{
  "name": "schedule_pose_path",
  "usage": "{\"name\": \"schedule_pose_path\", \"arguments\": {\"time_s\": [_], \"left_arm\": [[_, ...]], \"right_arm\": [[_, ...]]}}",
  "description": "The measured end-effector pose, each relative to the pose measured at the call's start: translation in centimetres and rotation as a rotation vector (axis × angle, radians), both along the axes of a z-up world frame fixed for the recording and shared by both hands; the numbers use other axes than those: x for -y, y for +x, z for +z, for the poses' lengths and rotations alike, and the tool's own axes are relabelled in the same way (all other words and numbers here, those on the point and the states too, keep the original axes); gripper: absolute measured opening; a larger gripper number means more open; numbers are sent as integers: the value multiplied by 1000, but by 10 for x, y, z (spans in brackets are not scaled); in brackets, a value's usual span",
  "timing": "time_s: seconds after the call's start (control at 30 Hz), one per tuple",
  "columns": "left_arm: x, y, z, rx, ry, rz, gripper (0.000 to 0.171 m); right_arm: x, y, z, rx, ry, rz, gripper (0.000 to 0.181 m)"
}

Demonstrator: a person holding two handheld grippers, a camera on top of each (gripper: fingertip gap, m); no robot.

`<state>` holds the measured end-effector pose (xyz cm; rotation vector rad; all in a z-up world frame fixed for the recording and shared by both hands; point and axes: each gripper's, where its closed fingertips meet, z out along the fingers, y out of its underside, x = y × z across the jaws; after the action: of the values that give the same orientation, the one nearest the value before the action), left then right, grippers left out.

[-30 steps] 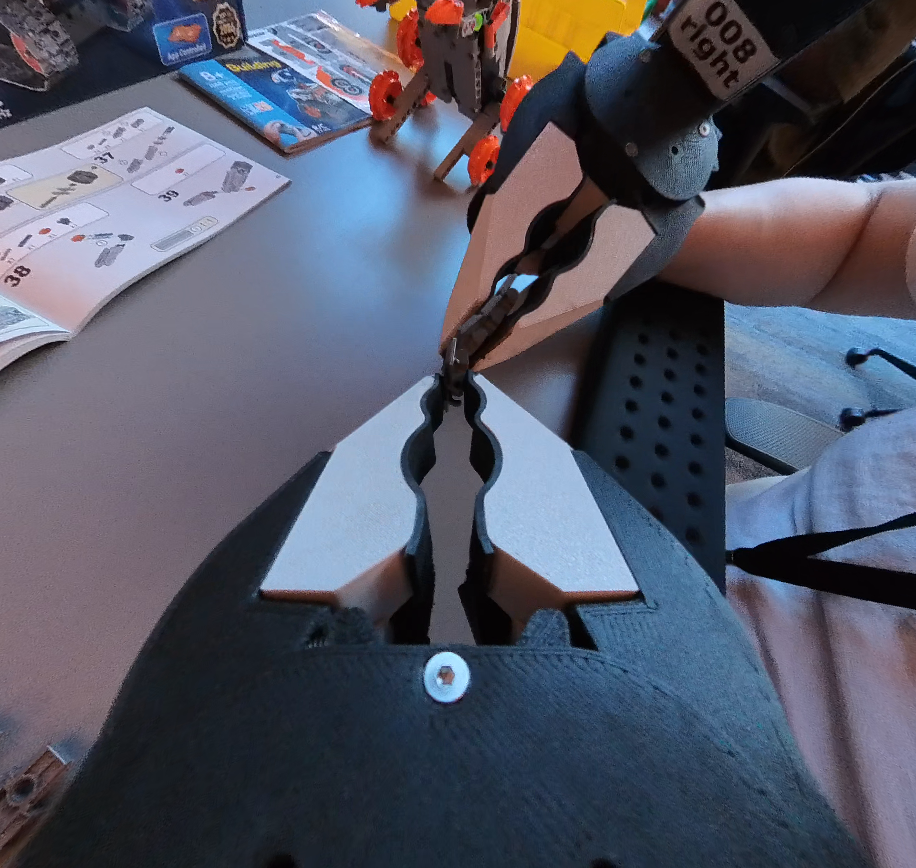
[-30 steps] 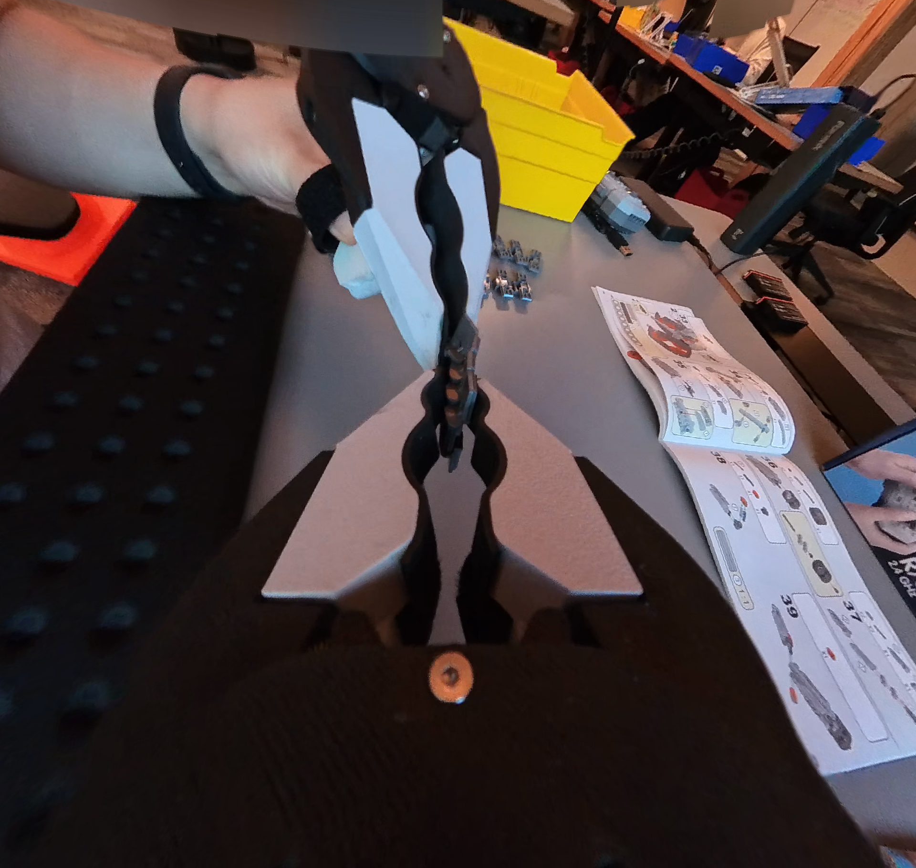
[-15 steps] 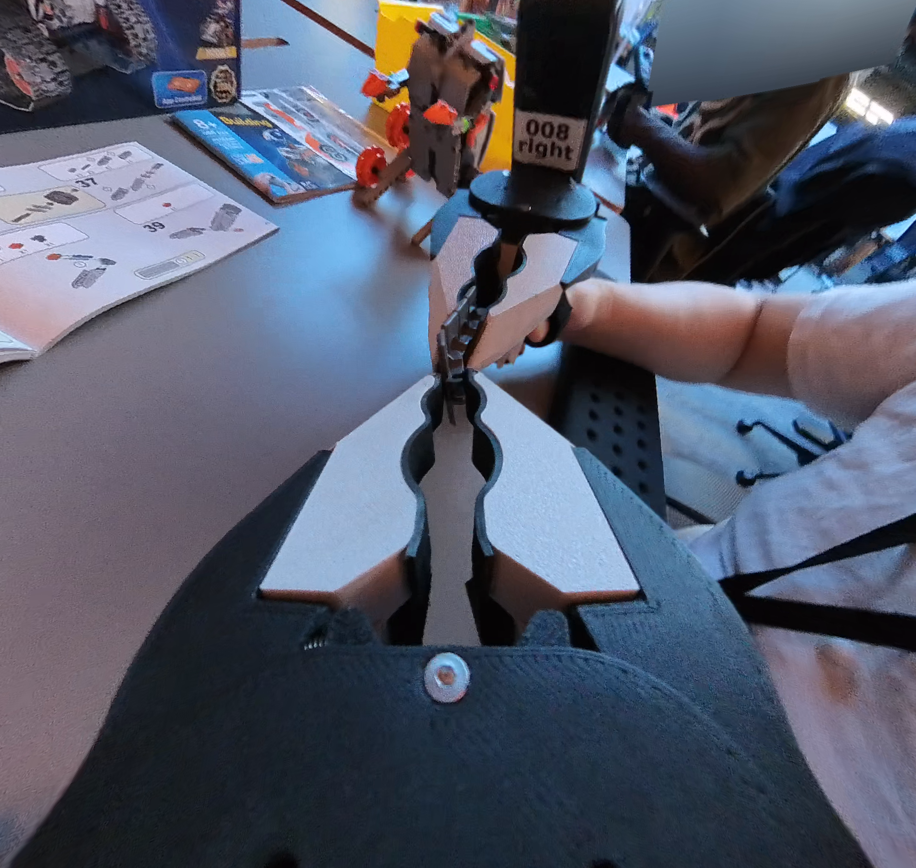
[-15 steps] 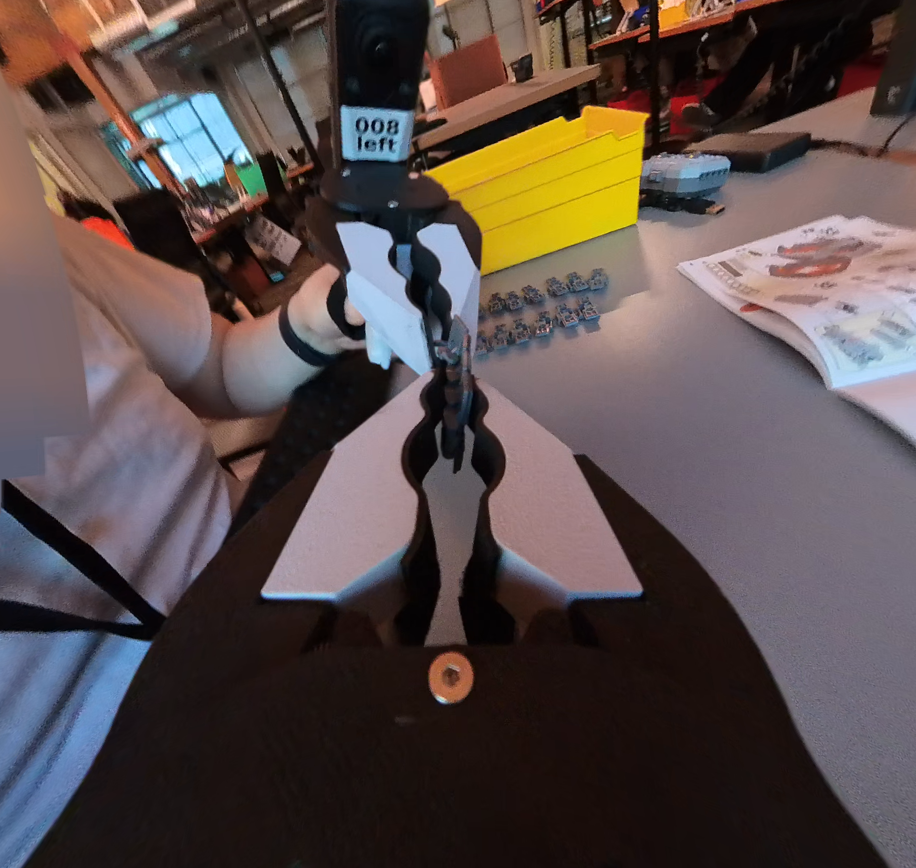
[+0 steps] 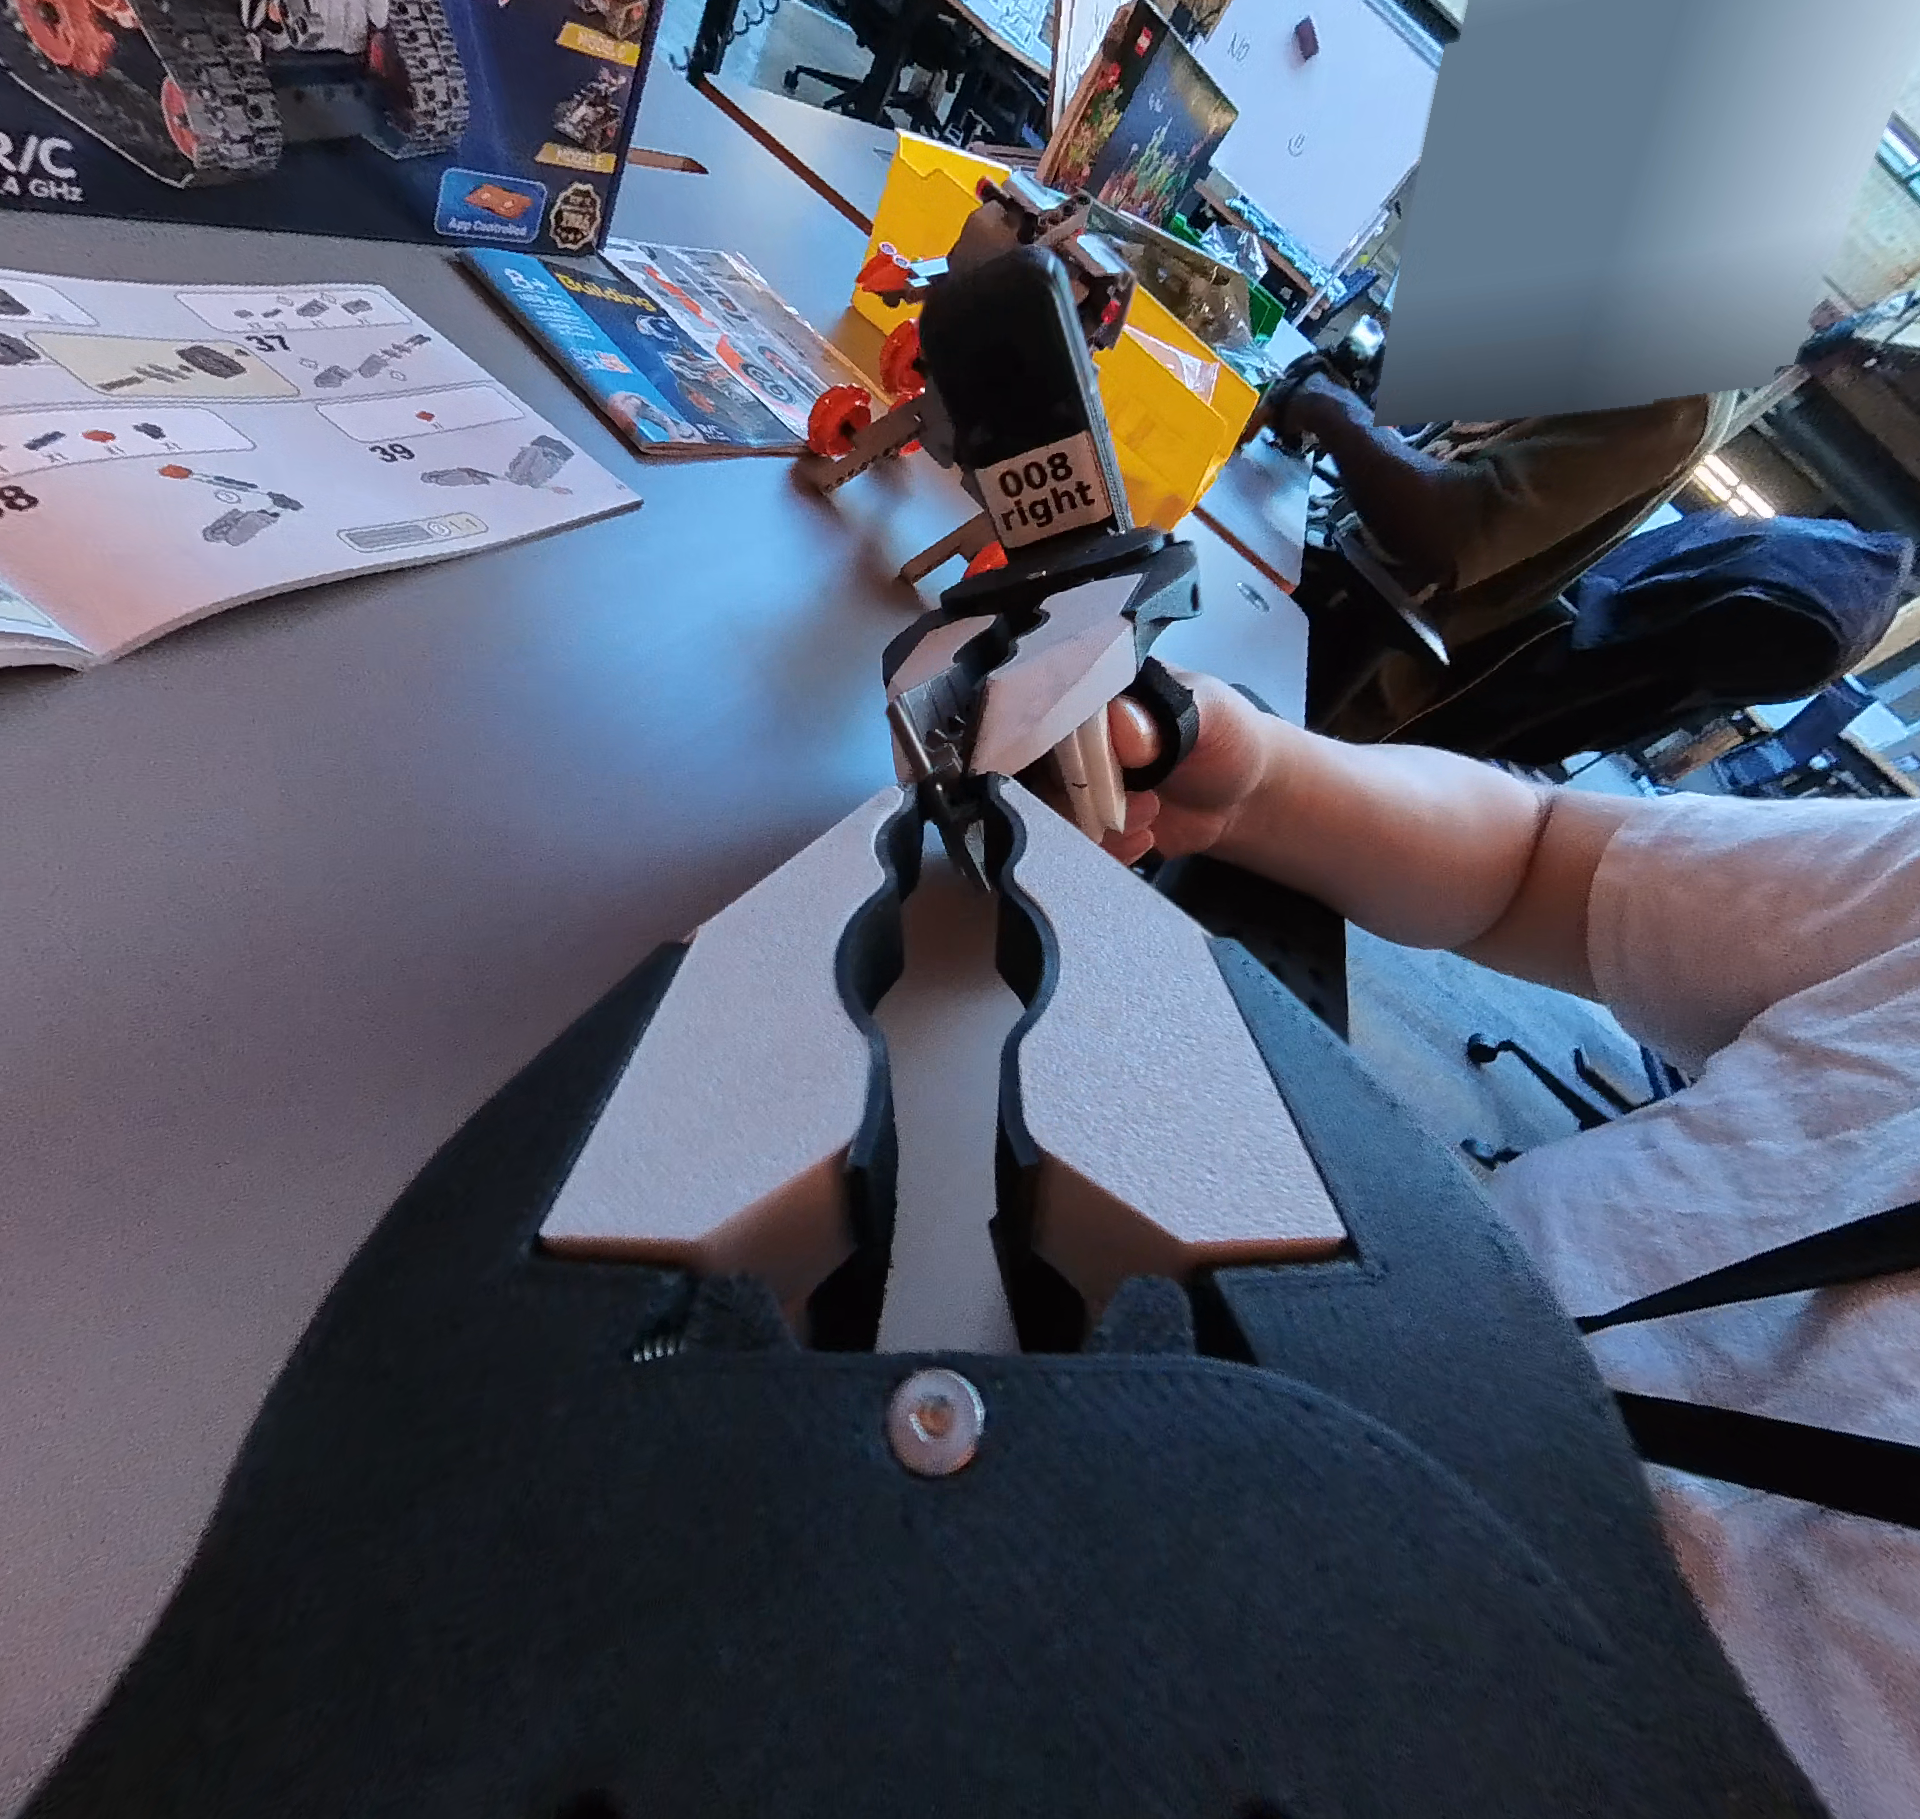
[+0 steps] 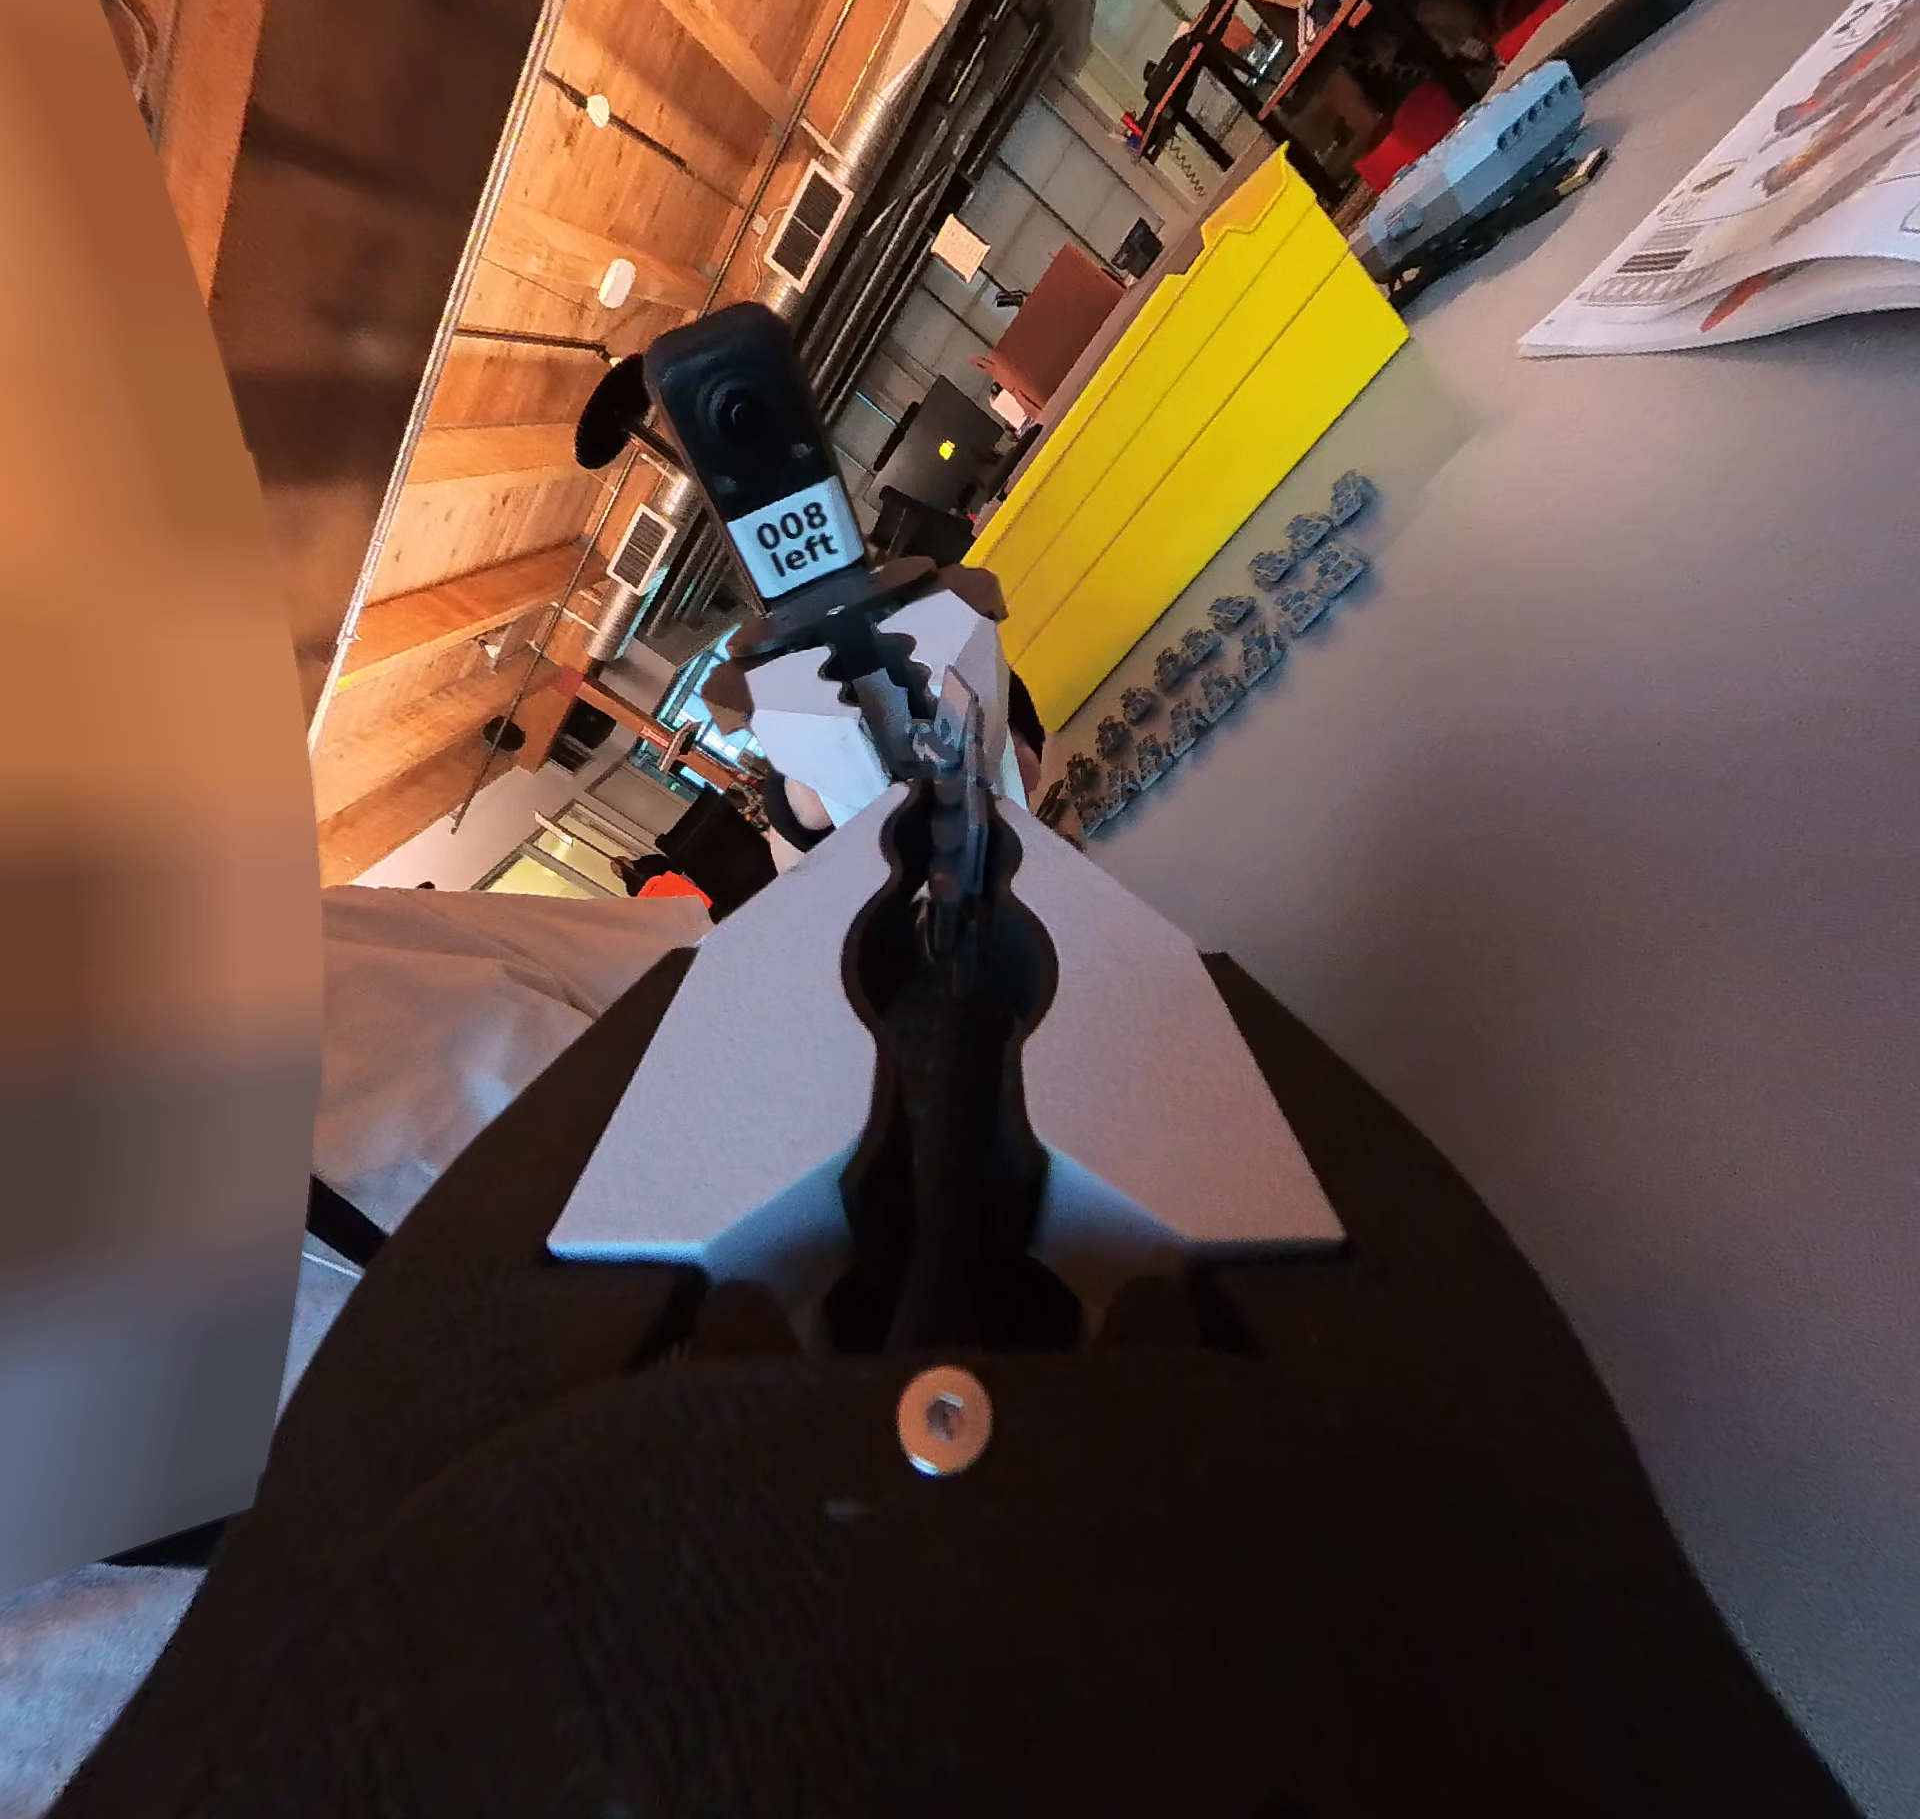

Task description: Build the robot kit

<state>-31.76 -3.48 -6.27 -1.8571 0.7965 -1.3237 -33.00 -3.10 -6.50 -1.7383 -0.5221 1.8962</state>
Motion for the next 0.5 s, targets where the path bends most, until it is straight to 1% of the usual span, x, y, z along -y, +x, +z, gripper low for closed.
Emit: {"name": "schedule_pose_path", "arguments": {"time_s": [0.1, 0.27, 0.4, 0.5], "left_arm": [[-1, -1, -1, 5, -14, 10, 8], [-1, -2, -4, 1, -28, 16, 9], [-3, -7, 1, 54, -62, 18, 12], [-4, -8, -2, 52, -80, 14, 7]], "right_arm": [[-1, 0, 0, 14, 20, -19, 5], [-3, -1, -4, 18, -1, -24, 5], [-8, 3, -3, 17, -5, -52, 4], [-8, 4, -5, 24, 0, -51, 5]]}}
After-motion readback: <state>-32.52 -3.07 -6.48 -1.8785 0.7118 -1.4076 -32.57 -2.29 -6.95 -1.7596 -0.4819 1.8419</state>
